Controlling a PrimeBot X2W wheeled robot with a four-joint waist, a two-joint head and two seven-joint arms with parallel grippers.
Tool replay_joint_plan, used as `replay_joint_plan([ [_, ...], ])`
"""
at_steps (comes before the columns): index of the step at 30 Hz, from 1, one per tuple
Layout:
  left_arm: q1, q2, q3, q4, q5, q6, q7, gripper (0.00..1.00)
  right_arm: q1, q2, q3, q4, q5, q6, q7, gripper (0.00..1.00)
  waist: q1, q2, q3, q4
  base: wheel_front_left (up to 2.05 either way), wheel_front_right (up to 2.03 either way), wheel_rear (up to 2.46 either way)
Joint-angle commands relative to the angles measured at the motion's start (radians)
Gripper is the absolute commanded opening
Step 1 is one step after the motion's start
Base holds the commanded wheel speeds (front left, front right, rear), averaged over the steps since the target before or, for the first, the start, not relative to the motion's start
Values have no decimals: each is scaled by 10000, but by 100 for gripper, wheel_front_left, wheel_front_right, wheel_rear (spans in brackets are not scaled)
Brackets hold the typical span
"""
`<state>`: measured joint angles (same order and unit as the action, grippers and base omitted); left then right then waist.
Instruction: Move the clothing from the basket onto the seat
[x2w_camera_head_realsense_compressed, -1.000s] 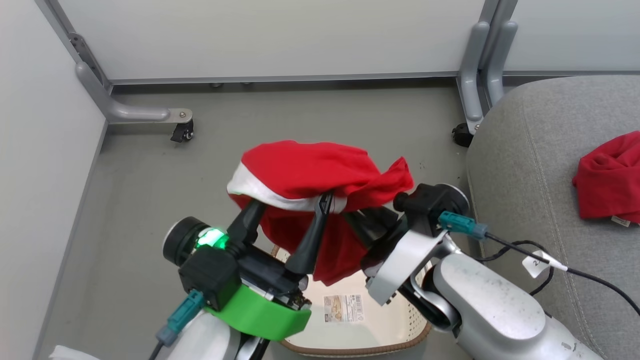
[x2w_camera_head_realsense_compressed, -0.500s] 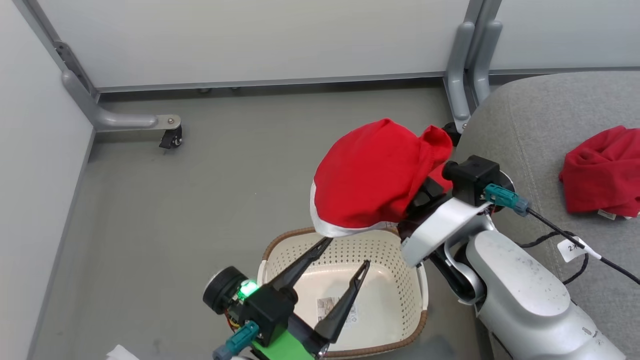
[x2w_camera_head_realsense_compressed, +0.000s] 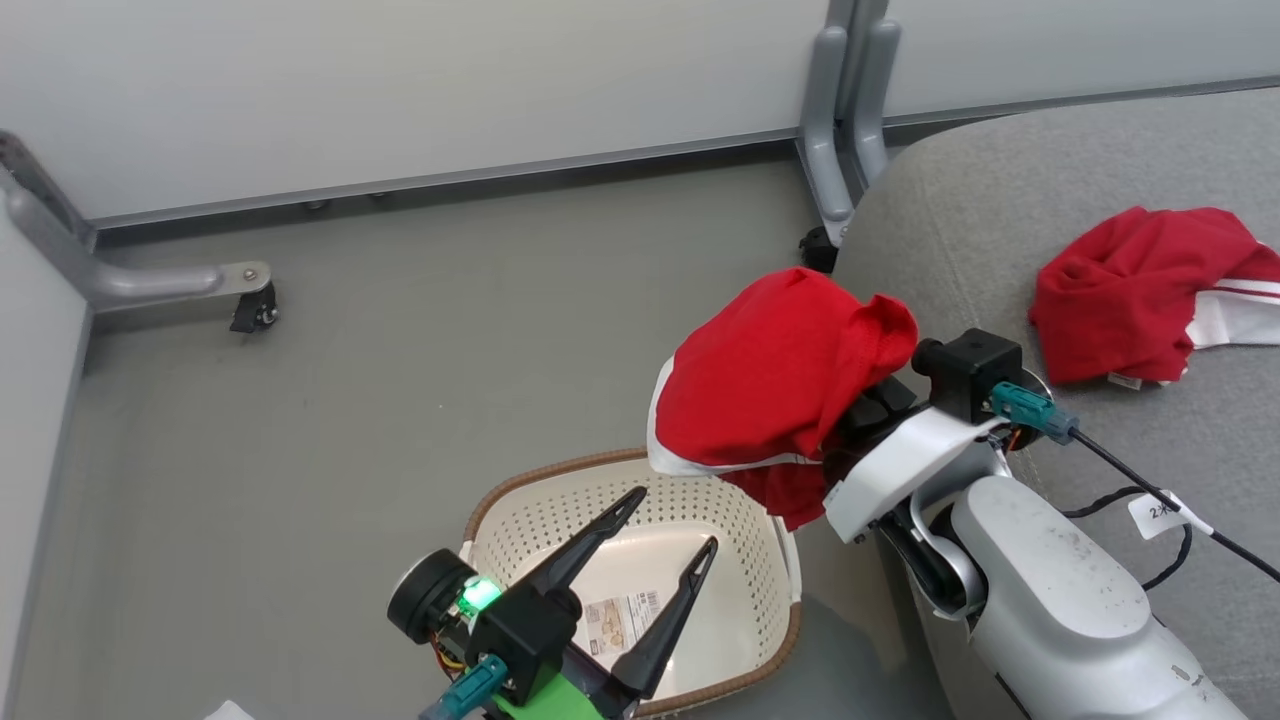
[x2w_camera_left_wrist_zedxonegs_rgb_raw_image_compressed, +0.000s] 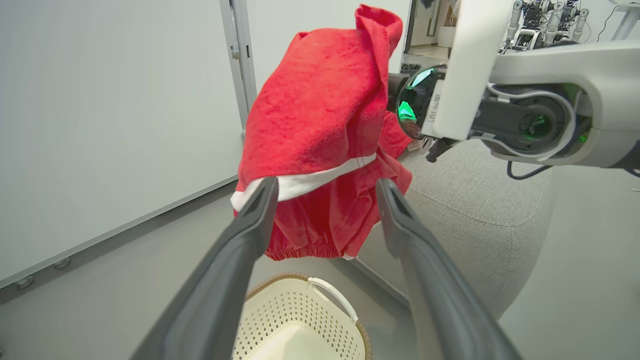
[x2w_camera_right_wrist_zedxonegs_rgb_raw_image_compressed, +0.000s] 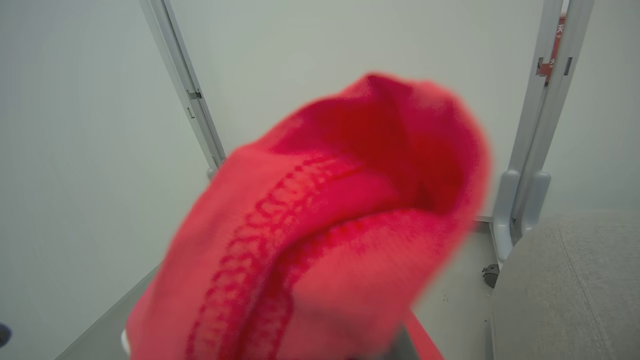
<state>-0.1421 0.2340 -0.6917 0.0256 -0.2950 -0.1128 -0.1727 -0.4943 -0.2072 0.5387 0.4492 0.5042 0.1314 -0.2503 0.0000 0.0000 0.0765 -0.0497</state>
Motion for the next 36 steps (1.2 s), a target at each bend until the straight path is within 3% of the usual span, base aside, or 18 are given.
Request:
replay_joint_plan([
  [1,30,79,9,-77,66,67,0,100,60,6,-17,47,11,-14,-67,0,0,0,138,-639,0,0,0],
  [12,-305,312,-86,-352,120,119,127,100,80,14,-426,180,-20,-14,-156,0,0,0,569,-2557,0,0,0],
  [21,-546,520,-171,-551,138,118,272,100,276,-43,-1107,-79,-168,-14,-156,0,0,0,1072,-3693,0,0,0],
  [29,-882,696,-203,-809,268,131,420,100,236,-39,-2058,-506,-414,-14,-153,0,0,0,1660,-4145,0,0,0],
  [36,-1426,888,-243,-1214,429,81,552,100,-590,-288,-3583,-1046,-663,-14,-152,0,0,0,2536,-3940,0,0,0],
])
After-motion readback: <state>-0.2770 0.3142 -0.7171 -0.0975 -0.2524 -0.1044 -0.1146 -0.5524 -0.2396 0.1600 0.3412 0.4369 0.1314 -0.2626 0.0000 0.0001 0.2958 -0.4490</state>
